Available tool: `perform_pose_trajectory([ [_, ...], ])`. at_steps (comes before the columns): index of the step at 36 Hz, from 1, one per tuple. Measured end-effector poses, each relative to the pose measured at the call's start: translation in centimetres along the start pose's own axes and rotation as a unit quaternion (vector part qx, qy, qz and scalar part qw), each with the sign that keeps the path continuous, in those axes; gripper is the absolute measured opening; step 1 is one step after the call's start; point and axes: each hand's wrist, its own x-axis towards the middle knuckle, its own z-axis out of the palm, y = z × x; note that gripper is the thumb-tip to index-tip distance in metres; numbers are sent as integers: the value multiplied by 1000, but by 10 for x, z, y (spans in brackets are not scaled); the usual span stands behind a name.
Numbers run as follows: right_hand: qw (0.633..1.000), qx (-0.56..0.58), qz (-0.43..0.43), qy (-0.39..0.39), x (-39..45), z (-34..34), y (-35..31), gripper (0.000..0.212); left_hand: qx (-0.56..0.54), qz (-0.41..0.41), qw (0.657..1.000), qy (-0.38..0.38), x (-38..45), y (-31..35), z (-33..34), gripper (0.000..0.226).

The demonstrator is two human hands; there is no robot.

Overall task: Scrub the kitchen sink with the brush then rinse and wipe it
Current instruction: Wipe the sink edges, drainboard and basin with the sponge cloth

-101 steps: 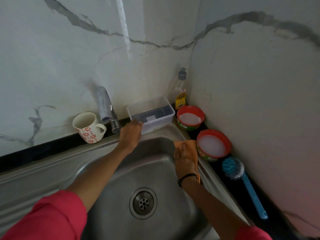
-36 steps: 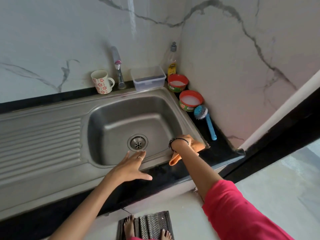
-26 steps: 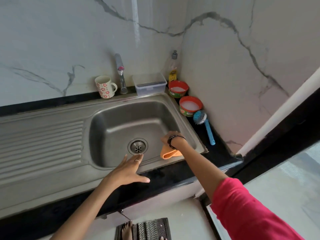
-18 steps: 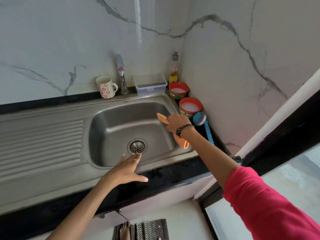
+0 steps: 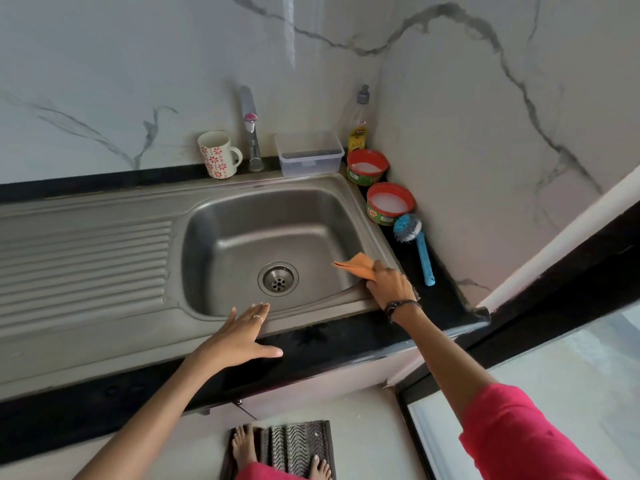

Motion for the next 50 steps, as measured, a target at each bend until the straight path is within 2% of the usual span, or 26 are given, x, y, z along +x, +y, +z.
perform_pose_trajectory([
  [7, 996, 79, 36, -14, -3, 8, -16, 34, -9, -14, 1000, 24, -3, -16, 10, 98],
  [11, 996, 81, 32, -24, -8, 12, -26, 36, -4, -12, 999, 41, -6, -23, 14, 101],
  [19, 994, 103, 27, -25, -17, 16, -59, 26, -11, -16, 997, 69, -19, -44, 12, 103],
  [32, 994, 96, -20, -56, -45, 37, -157, 33, -12, -17, 995, 94, -58, -89, 21, 108],
  [38, 989, 132, 2, -68, -53, 55, -205, 38, -28, -14, 995, 98, -77, -112, 14, 108],
  [44, 976, 192, 16, -99, -63, 66, -259, 30, -38, -11, 993, 108, -88, -135, 7, 108],
  [48, 946, 291, 30, -137, -57, 68, -284, 28, -51, -24, 992, 109, -96, -152, 4, 108],
  [50, 937, 324, 26, -131, -50, 64, -288, 23, -57, -31, 991, 113, -99, -159, 1, 108],
])
